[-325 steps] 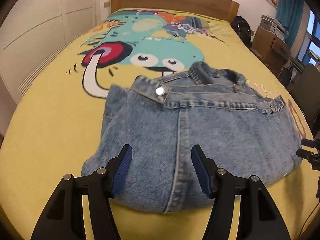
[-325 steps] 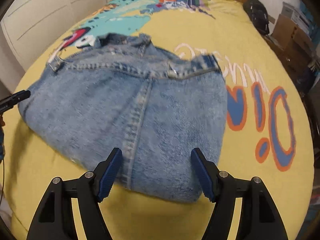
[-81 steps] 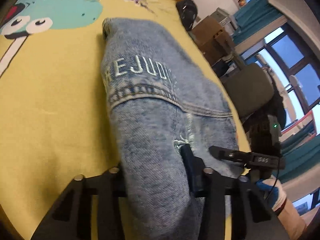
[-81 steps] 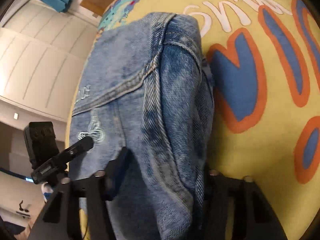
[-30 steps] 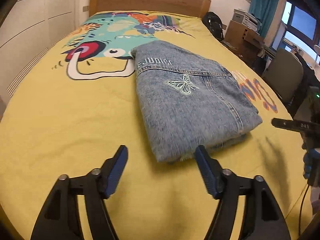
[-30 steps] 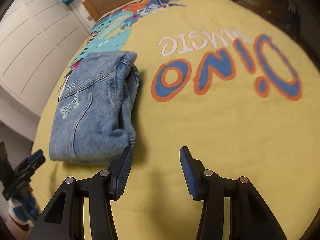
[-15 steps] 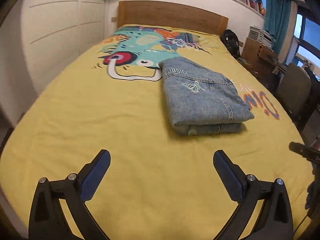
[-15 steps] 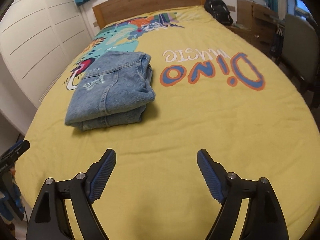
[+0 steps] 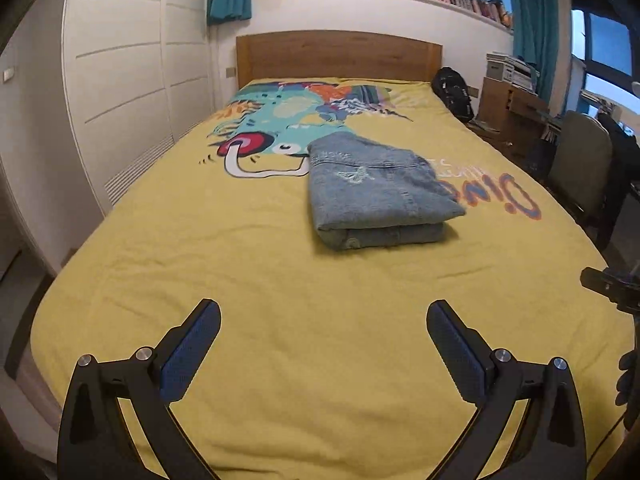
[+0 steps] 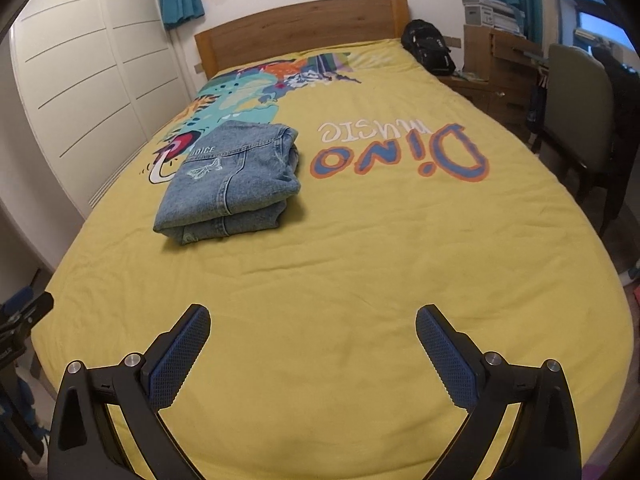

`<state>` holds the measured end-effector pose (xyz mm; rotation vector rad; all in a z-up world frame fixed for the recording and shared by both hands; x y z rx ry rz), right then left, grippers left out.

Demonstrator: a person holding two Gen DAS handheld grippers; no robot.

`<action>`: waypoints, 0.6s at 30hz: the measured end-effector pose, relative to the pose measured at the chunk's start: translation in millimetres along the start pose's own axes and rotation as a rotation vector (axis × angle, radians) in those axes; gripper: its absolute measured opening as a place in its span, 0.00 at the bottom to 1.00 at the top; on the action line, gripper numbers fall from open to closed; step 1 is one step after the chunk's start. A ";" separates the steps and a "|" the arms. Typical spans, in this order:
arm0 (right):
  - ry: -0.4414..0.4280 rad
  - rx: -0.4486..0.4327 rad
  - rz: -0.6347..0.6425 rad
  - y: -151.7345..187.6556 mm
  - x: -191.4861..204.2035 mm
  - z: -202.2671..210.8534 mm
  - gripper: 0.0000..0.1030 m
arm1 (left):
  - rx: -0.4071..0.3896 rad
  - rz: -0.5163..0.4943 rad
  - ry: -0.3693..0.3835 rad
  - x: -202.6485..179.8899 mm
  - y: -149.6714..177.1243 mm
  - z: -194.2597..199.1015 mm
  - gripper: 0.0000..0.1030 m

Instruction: Fold large clothes

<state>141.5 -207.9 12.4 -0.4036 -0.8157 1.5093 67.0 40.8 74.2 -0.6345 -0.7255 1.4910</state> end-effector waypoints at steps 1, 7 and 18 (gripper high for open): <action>0.001 -0.007 -0.005 2.3 -1.5 4.0 1.00 | -0.005 -0.002 0.003 -1.8 0.4 2.1 0.99; 0.015 -0.053 -0.007 11.7 -6.3 28.1 1.00 | -0.038 -0.012 -0.019 -13.5 5.0 18.2 0.99; 0.059 -0.110 0.008 23.4 -7.6 54.3 1.00 | -0.059 0.013 -0.068 -12.8 12.4 23.1 0.99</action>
Point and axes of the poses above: each gripper's, at about its wrist camera, not at the fingertips, and z roughly against the way its jaws point, x to its left, y to its underside, the point moved 3 cm from there along -z, roughly the way its jaws point, and after that the axes turned 4 degrees about -y, right-handed, at the moved point
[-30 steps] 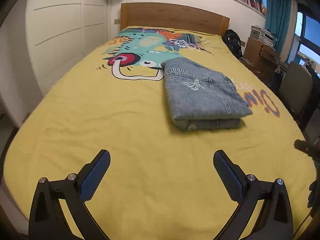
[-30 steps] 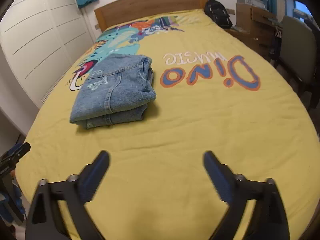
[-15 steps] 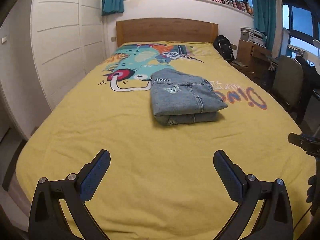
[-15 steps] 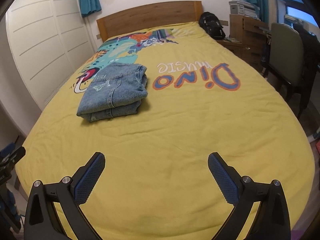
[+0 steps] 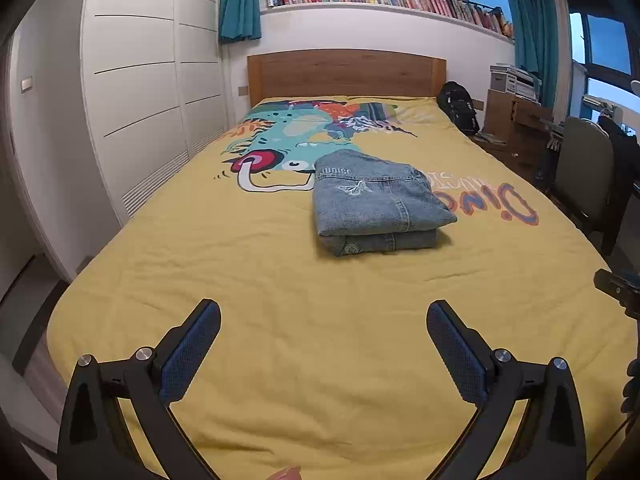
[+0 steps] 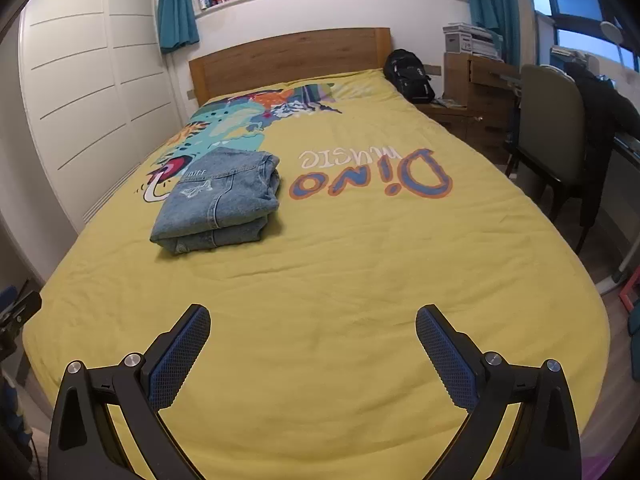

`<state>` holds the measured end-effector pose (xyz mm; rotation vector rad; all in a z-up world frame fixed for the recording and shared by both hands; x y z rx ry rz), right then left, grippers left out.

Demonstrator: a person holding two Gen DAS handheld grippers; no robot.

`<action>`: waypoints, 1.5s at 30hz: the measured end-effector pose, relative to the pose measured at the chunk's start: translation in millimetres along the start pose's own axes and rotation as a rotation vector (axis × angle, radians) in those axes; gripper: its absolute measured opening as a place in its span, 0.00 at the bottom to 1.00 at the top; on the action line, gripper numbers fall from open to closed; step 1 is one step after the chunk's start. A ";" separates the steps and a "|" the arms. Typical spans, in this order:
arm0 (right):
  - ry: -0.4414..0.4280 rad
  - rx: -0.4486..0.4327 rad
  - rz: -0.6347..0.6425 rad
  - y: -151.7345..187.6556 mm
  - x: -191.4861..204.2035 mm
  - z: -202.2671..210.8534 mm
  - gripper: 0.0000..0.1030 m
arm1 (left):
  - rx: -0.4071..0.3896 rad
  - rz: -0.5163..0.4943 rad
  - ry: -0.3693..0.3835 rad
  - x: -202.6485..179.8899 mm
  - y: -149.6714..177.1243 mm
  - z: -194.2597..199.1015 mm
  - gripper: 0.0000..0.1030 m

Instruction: Fold large clothes

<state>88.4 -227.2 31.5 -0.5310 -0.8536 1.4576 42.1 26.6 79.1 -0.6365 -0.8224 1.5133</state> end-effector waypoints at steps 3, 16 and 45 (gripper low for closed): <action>0.012 -0.001 0.003 3.0 -1.0 1.6 1.00 | 0.002 0.000 -0.026 0.3 5.4 -3.1 0.99; 0.071 0.023 -0.034 17.5 -19.5 -7.2 1.00 | 0.029 -0.015 -0.056 -1.6 20.7 -15.0 0.99; 0.161 0.100 -0.076 45.0 -60.7 -30.1 1.00 | 0.160 0.024 -0.075 15.0 52.7 -52.3 0.99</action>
Point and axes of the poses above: each gripper's, at about its wrist camera, not at the fingertips, and z roughly against the way its jaws point, x to its left, y to its underside, the point moved 3 cm from there along -z, roughly the way its jaws point, and after that the axes turned 4 degrees about -y, right-handed, at the moved point
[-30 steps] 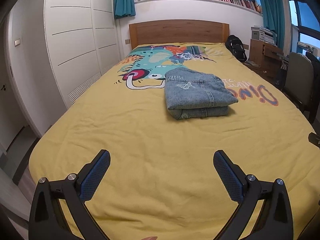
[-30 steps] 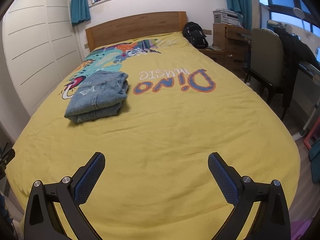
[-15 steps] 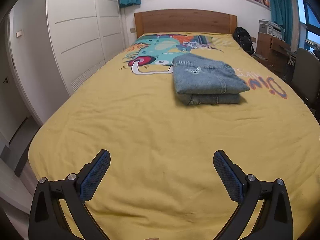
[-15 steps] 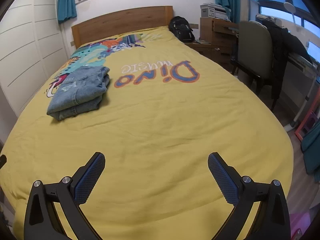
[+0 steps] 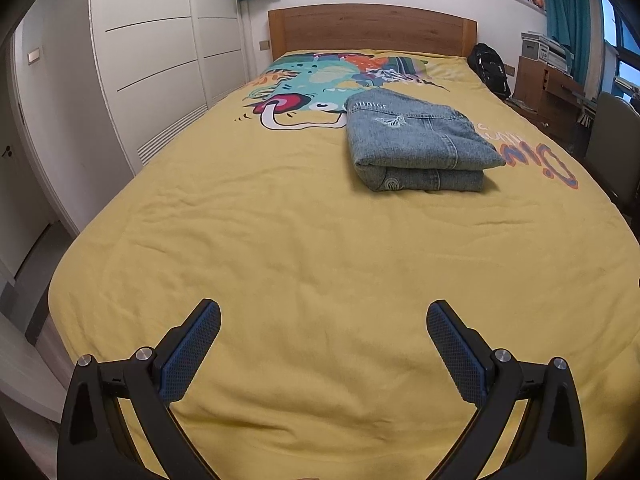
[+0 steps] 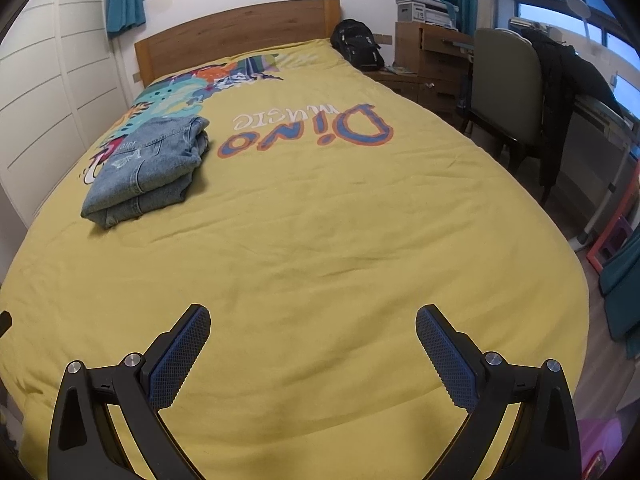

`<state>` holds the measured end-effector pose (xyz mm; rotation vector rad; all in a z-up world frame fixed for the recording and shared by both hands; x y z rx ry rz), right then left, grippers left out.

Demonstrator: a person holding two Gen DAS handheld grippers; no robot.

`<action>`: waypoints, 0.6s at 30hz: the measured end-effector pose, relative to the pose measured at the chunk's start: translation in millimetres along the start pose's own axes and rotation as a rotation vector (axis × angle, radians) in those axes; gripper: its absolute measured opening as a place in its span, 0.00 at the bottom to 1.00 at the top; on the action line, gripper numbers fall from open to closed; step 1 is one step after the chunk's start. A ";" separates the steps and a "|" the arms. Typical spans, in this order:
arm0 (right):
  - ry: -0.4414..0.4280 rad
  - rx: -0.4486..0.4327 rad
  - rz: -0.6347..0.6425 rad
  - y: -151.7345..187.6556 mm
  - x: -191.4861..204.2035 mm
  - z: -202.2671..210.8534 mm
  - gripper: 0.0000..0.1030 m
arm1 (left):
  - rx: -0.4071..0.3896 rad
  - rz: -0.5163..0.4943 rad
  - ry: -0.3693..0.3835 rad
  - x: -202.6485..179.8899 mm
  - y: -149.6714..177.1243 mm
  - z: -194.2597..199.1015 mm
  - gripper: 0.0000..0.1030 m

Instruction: Fold large clothes

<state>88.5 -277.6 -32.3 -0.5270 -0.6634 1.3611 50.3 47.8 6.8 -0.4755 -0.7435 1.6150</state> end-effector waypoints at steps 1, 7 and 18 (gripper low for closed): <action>0.001 0.002 0.001 0.2 -0.2 -0.8 1.00 | 0.004 0.002 0.003 0.8 0.6 -1.1 0.99; 0.006 0.015 0.002 2.4 -2.8 -5.5 1.00 | 0.029 0.016 0.003 5.5 5.4 -7.5 0.99; 0.006 0.028 0.008 4.7 -3.9 -9.9 1.00 | 0.048 0.033 -0.001 11.1 9.9 -12.3 0.99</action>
Point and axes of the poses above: each gripper's, at about its wrist camera, not at the fingertips, and z roughly against the way its jaws point, x to its left, y to its underside, the point moved 3 cm from there along -z, roughly the way its jaws point, and after that the axes turned 4 degrees about -y, right-handed, at the moved point
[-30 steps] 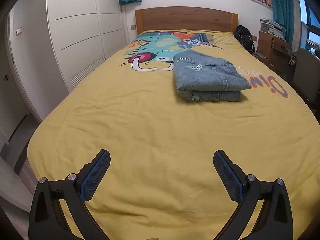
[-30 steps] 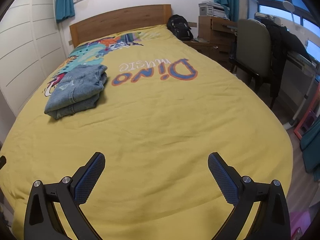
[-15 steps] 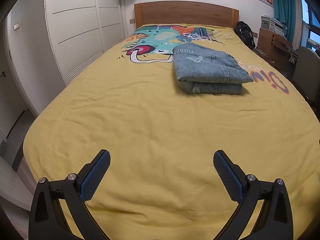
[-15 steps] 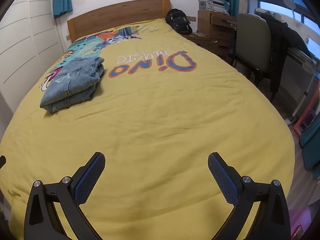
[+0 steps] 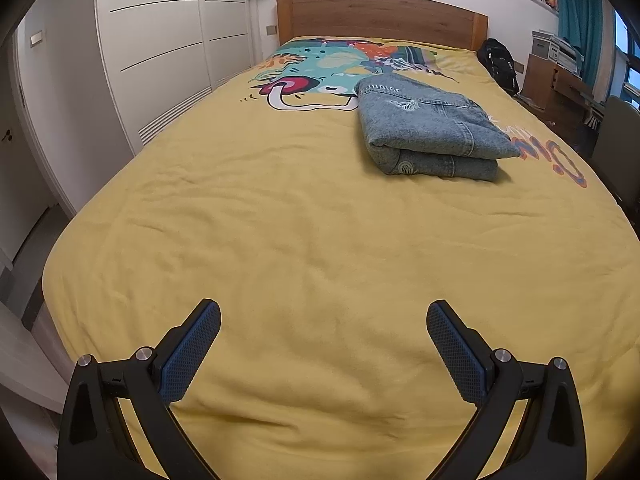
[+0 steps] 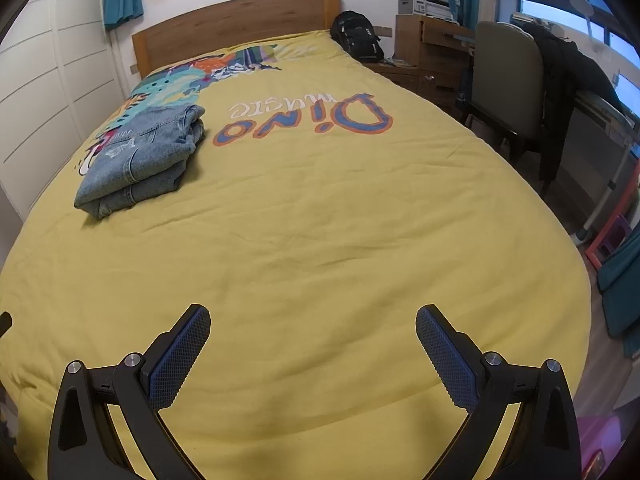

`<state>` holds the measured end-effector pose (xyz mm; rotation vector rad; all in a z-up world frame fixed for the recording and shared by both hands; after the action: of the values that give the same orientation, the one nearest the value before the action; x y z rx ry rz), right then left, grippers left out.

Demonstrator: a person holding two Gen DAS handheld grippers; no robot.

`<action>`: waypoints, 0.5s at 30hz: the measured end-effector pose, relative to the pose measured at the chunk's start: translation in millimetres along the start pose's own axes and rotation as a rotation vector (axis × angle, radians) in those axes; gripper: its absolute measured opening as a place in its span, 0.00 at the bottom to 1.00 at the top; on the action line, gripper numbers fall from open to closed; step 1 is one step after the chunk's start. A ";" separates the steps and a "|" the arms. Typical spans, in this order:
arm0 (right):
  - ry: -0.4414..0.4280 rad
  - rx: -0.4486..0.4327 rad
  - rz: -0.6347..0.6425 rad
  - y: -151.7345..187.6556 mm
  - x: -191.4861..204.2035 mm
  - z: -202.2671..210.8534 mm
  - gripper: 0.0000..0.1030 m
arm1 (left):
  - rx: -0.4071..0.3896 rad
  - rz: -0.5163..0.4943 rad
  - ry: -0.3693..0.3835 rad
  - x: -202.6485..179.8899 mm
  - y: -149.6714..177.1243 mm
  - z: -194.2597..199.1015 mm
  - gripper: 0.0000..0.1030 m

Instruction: Fold large clothes

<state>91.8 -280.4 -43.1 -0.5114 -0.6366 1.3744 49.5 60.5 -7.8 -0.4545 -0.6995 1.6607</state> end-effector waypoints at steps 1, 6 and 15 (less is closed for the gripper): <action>-0.001 0.001 0.000 0.4 0.2 0.2 1.00 | 0.001 0.004 0.001 1.0 0.0 -0.3 0.99; 0.000 0.003 0.003 0.6 0.3 0.4 1.00 | 0.006 0.018 0.003 5.1 -0.6 -1.6 0.99; -0.003 0.006 0.009 0.7 3.0 0.2 1.00 | 0.009 0.040 0.008 10.1 0.6 -2.7 0.99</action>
<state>91.4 -277.4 -43.1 -0.5085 -0.6332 1.3853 48.7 70.9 -9.3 -0.4714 -0.6803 1.6983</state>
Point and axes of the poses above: each gripper's, at about its wrist camera, not at the fingertips, and z roughly against the way its jaws point, x to its left, y to its underside, the point moved 3 cm from there along -z, roughly the way its jaws point, and after that the axes turned 4 degrees about -y, right-handed, at the moved point
